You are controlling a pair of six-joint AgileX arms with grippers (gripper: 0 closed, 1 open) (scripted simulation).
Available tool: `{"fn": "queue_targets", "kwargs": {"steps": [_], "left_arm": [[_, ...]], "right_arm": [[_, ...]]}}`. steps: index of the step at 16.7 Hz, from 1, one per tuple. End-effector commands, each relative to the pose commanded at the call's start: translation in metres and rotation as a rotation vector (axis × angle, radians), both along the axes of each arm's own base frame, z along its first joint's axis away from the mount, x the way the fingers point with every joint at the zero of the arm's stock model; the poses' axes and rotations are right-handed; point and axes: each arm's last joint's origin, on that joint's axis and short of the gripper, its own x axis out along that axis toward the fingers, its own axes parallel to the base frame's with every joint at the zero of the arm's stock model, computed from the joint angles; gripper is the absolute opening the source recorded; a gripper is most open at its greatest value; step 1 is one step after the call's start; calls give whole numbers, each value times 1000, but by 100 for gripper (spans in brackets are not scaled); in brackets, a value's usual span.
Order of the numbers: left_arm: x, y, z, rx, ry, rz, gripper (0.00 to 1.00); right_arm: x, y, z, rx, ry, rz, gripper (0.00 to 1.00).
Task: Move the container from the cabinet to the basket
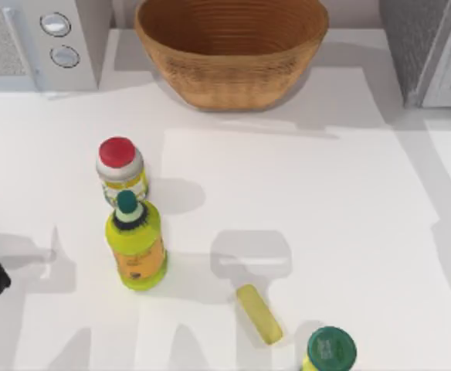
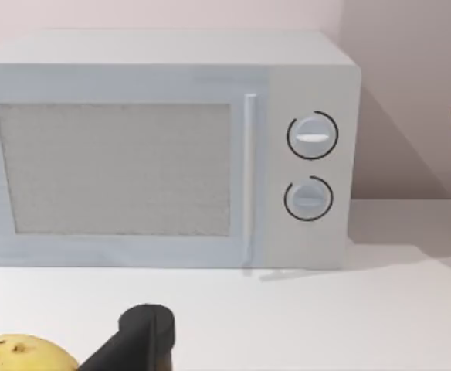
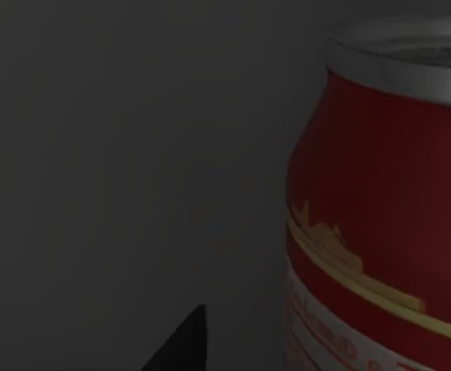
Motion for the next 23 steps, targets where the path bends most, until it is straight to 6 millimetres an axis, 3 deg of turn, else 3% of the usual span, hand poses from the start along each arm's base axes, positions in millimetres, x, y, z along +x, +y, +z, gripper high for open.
{"fn": "queue_targets", "kwargs": {"steps": [8,18,20,23], "left_arm": [[0,0,0,0,0,0,100],[0,0,0,0,0,0,100],[0,0,0,0,0,0,100],[0,0,0,0,0,0,100]], "right_arm": [[0,0,0,0,0,0,2],[-2,1,1,1,-1,2,0],[-16,5,8,2,-1,5,0],[-62,10,29,2,-2,6,0]]}}
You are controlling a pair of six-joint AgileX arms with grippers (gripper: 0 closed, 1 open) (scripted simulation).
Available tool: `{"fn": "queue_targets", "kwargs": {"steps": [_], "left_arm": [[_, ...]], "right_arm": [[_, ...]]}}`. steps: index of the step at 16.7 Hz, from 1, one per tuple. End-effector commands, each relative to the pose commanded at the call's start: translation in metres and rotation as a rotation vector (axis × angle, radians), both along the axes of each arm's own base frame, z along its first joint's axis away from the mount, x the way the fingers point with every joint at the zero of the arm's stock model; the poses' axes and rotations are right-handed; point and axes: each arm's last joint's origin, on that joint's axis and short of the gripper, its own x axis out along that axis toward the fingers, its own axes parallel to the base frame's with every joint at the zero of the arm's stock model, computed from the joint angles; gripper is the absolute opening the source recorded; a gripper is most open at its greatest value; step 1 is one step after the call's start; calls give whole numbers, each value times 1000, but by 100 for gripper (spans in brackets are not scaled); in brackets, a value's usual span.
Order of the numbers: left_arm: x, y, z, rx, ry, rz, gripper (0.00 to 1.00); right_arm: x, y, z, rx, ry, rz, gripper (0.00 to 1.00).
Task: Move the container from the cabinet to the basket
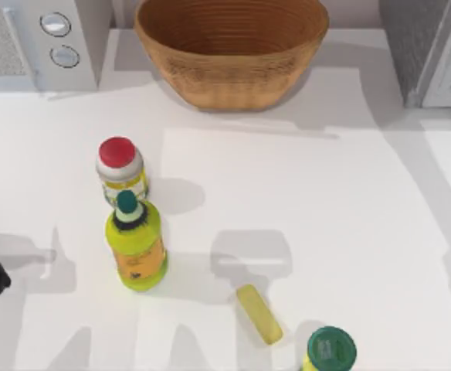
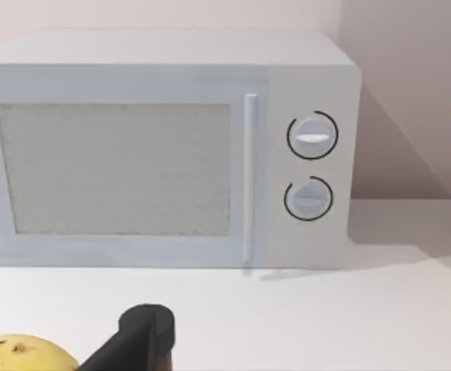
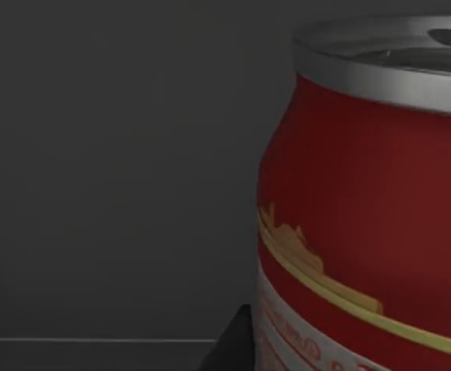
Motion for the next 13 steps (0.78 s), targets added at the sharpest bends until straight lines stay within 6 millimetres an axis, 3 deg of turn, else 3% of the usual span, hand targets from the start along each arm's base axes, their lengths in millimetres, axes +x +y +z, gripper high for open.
{"fn": "queue_targets", "kwargs": {"steps": [4,6,8,13], "left_arm": [[0,0,0,0,0,0,100],[0,0,0,0,0,0,100],[0,0,0,0,0,0,100],[0,0,0,0,0,0,100]], "right_arm": [[-80,-3,25,2,-5,-3,0],[-108,-6,30,1,-3,-4,0],[-118,-8,31,0,2,-4,0],[-118,-9,30,1,3,-2,0]]}}
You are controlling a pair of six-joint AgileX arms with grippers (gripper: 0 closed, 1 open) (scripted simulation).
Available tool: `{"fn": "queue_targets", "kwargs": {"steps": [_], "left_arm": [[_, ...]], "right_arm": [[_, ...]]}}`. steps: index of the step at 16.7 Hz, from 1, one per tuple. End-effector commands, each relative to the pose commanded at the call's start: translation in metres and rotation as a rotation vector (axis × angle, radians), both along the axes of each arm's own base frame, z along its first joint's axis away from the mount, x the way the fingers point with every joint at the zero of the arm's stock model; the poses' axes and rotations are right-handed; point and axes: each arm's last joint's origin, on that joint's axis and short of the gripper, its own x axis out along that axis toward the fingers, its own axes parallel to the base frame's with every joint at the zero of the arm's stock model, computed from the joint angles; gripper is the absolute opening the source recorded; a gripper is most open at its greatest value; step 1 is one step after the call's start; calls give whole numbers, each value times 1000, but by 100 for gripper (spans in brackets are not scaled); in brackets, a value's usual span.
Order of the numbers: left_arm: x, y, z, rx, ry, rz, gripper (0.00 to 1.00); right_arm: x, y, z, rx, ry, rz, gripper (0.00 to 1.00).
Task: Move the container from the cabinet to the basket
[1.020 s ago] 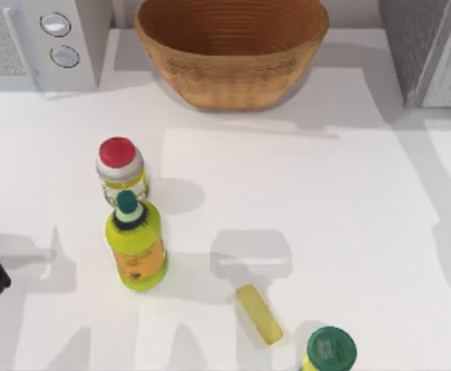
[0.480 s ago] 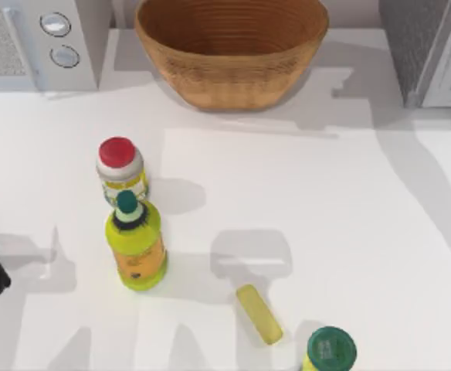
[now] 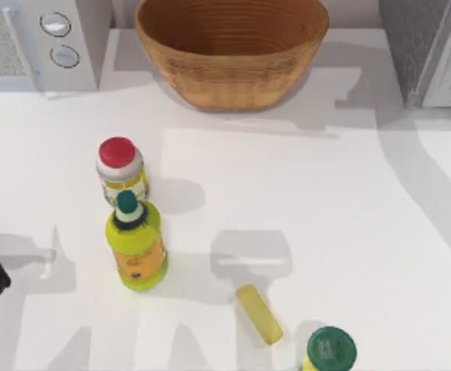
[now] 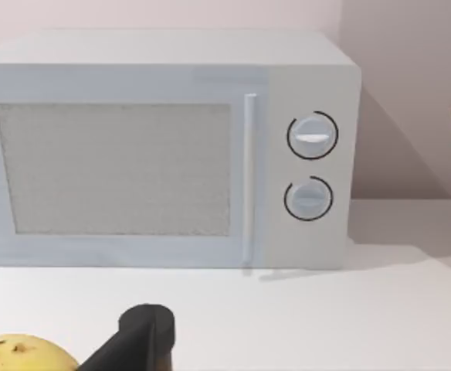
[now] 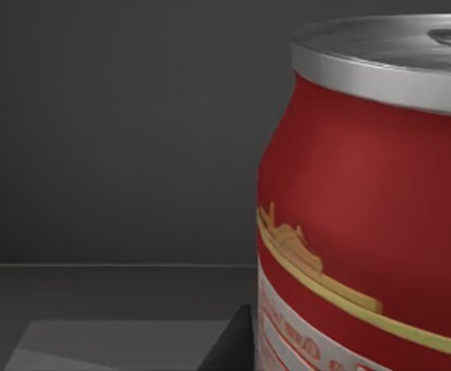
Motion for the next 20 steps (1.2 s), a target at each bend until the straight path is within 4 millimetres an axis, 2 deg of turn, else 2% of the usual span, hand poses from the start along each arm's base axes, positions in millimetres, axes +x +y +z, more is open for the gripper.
{"fn": "queue_targets", "kwargs": {"steps": [3,5,7,9,12,17,20], "left_arm": [[0,0,0,0,0,0,100],[0,0,0,0,0,0,100],[0,0,0,0,0,0,100],[0,0,0,0,0,0,100],[0,0,0,0,0,0,100],[0,0,0,0,0,0,100],[0,0,0,0,0,0,100]], "right_arm": [[-13,-9,-5,9,-13,36,0],[-24,-17,-16,12,-15,68,0],[-35,-26,-36,12,-6,98,0],[-47,-36,-66,10,15,121,0],[-65,-49,-132,8,61,139,0],[-93,-67,-267,10,108,119,0],[-103,-73,-335,8,87,83,0]]}}
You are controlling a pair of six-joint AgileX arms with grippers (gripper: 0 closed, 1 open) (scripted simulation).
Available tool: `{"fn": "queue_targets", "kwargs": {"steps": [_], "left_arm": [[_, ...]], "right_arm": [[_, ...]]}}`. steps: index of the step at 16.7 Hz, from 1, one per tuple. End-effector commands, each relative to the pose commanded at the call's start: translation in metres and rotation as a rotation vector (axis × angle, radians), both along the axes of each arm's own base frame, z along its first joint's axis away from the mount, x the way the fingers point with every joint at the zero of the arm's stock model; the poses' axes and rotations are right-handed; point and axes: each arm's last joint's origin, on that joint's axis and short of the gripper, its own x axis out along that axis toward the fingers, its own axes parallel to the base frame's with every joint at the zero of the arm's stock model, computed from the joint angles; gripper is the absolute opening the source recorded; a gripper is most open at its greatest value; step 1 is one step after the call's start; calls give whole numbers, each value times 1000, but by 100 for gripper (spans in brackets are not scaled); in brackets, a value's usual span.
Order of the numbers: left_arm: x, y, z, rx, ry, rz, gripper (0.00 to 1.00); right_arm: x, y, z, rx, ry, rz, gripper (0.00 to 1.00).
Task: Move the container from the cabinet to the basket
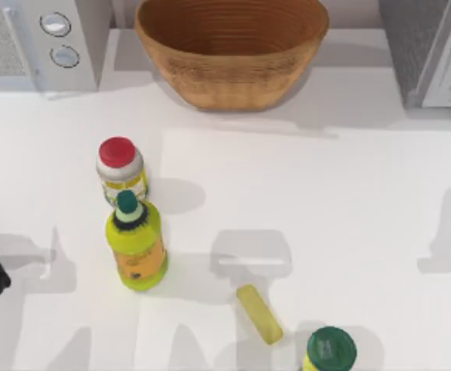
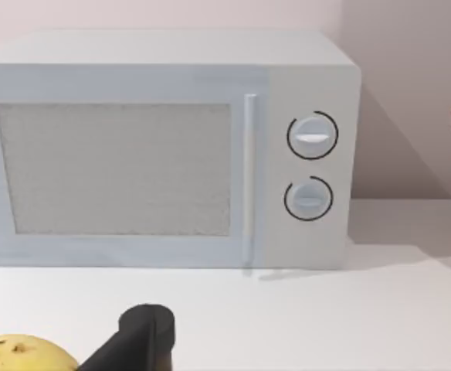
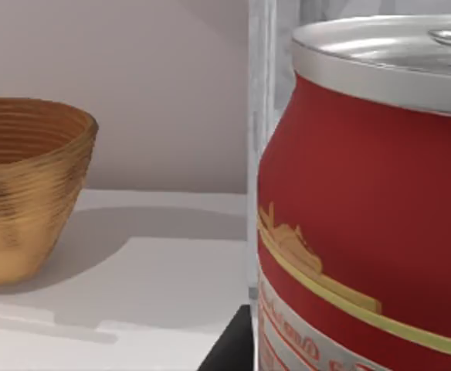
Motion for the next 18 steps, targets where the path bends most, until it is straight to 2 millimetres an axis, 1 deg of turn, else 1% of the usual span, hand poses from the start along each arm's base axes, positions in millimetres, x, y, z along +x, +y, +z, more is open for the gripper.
{"fn": "queue_targets", "kwargs": {"steps": [1,3,5,7,11,12,14,16,18], "left_arm": [[0,0,0,0,0,0,100],[0,0,0,0,0,0,100],[0,0,0,0,0,0,100],[0,0,0,0,0,0,100],[0,0,0,0,0,0,100],[0,0,0,0,0,0,100],[0,0,0,0,0,0,100],[0,0,0,0,0,0,100],[0,0,0,0,0,0,100]], "right_arm": [[-2,-2,-18,-1,-14,-14,0],[-4,-4,-45,-5,-43,-43,0],[-4,-6,-63,-8,-65,-67,0],[-4,-7,-71,-10,-76,-79,0],[-4,-7,-71,-10,-76,-80,0],[-3,-7,-74,-8,-60,-75,0],[-3,-6,-71,-8,-64,-74,0],[-2,-5,-56,-7,-81,-70,0],[1,-2,-30,-6,-104,-66,0]]}}
